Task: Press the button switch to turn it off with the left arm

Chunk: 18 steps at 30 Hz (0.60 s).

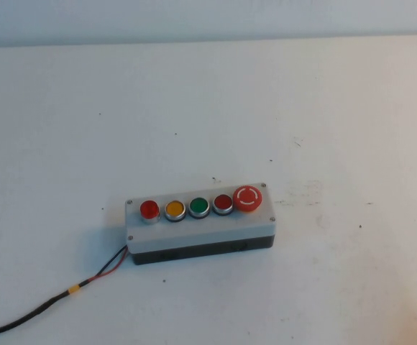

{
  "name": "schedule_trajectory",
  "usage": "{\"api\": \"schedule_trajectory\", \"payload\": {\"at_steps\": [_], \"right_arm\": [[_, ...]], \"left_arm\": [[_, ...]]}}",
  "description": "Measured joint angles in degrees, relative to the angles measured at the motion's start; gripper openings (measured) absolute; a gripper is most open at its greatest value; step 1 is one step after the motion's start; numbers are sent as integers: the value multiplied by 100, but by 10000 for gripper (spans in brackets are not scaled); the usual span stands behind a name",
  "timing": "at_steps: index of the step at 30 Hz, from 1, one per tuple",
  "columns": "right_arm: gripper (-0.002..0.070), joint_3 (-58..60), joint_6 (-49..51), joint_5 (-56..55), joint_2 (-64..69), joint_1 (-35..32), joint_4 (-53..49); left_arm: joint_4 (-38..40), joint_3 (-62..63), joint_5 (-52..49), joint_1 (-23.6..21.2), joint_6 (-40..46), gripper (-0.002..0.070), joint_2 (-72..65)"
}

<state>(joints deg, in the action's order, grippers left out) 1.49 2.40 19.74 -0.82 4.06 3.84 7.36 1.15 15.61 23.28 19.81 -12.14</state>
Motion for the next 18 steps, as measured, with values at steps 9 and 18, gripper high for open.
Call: {"api": "schedule_trajectory", "payload": {"at_steps": [9,18], "right_arm": [[-16,0,0,0,0,0,0],[-16,0,0,-8,0,0,0]], "left_arm": [[-85,-261,-1936,-1095,-747,-2,1234],[-583,-267,-3772,-1271,-1450,-2,1276]]}}
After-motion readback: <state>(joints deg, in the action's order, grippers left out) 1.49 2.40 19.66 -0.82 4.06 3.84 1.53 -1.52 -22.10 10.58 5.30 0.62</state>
